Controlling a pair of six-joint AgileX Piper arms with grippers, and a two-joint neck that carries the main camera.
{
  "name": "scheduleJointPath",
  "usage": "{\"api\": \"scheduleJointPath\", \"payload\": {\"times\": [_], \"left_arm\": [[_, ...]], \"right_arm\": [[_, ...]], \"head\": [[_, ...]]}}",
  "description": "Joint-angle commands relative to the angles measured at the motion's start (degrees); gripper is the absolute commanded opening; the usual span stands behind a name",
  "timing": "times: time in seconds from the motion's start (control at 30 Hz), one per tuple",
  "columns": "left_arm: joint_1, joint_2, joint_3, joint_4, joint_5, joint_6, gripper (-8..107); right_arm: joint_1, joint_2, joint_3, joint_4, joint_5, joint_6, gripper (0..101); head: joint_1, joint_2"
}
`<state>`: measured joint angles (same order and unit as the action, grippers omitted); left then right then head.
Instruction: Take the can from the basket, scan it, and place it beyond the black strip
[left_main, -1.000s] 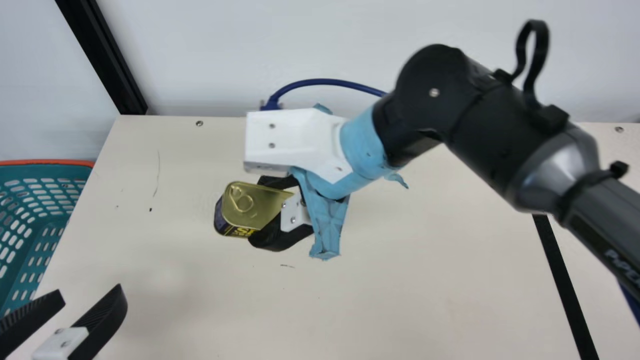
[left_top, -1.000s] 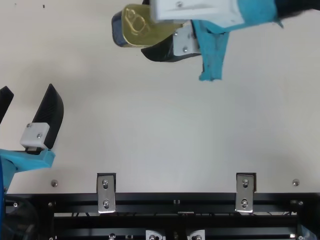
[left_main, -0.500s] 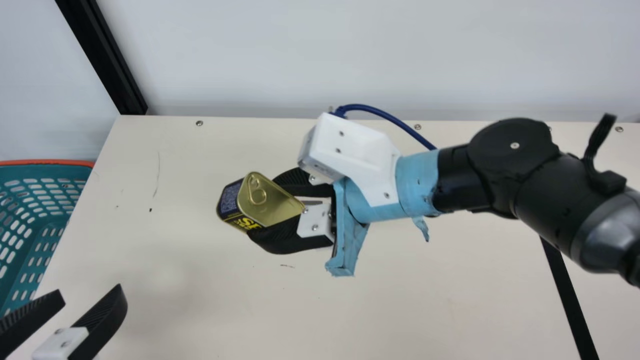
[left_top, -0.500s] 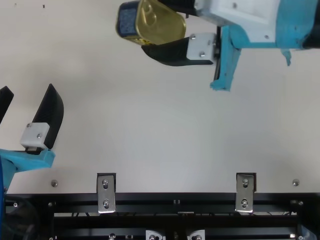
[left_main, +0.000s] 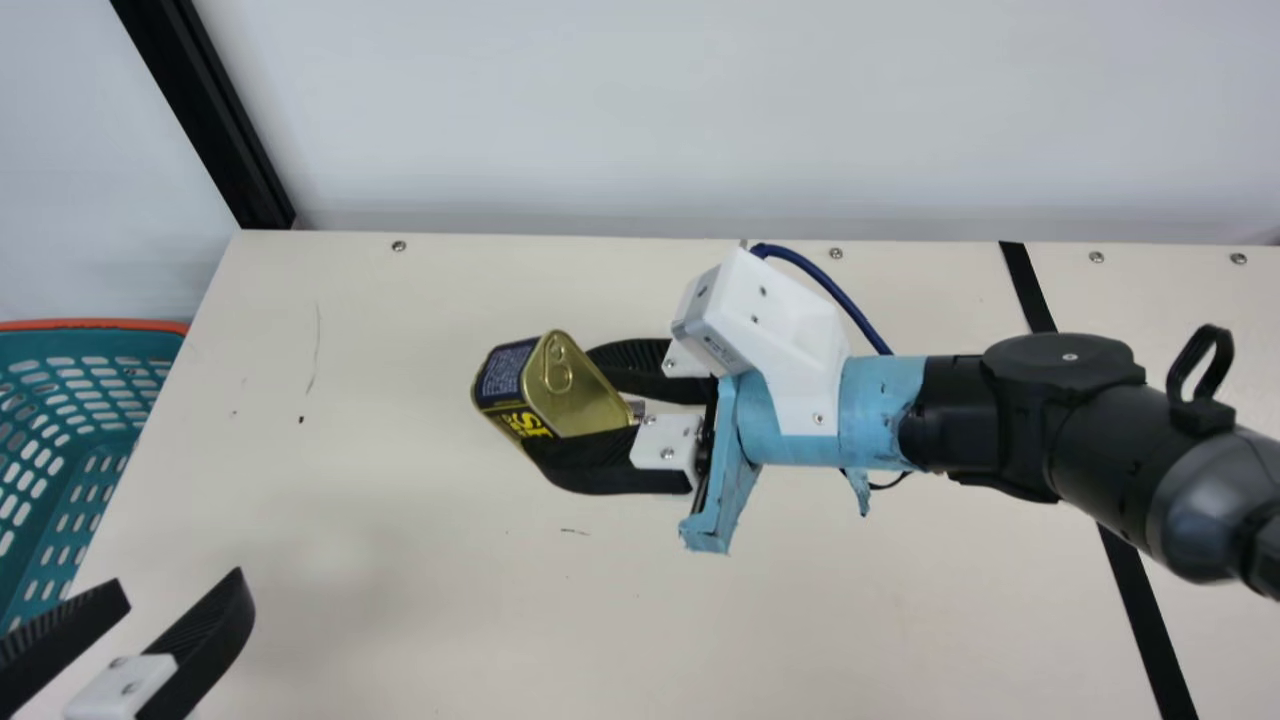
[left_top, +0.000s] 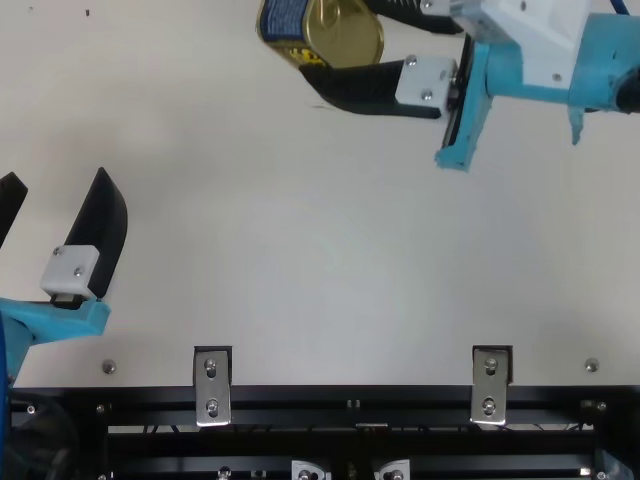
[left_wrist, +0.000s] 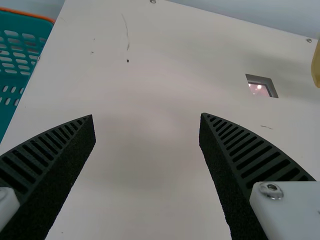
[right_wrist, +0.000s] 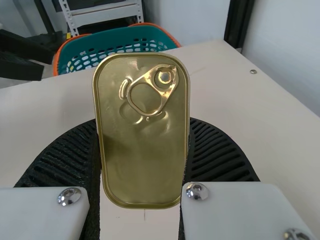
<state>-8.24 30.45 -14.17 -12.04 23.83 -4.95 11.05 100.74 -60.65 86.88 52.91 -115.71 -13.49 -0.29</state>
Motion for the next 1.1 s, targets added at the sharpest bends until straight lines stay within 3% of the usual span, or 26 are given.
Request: {"api": "scheduleJointPath", "payload": {"times": [0.0, 0.37, 1.07], "left_arm": [[0.0, 0.0, 0.0, 0.0, 0.0, 0.0, 90], [0.0, 0.0, 0.0, 0.0, 0.0, 0.0, 90], [0.0, 0.0, 0.0, 0.0, 0.0, 0.0, 90]], "right_arm": [[-0.1, 0.4, -0.1, 1.1, -0.3, -0.9, 0], [0.3, 3.7, -3.0, 3.7, -4.2, -2.0, 0], [1.4, 10.0, -11.9, 0.5, -8.2, 2.6, 0]], "head": [[-0.3, 0.0], [-0.3, 0.0], [-0.3, 0.0]]}}
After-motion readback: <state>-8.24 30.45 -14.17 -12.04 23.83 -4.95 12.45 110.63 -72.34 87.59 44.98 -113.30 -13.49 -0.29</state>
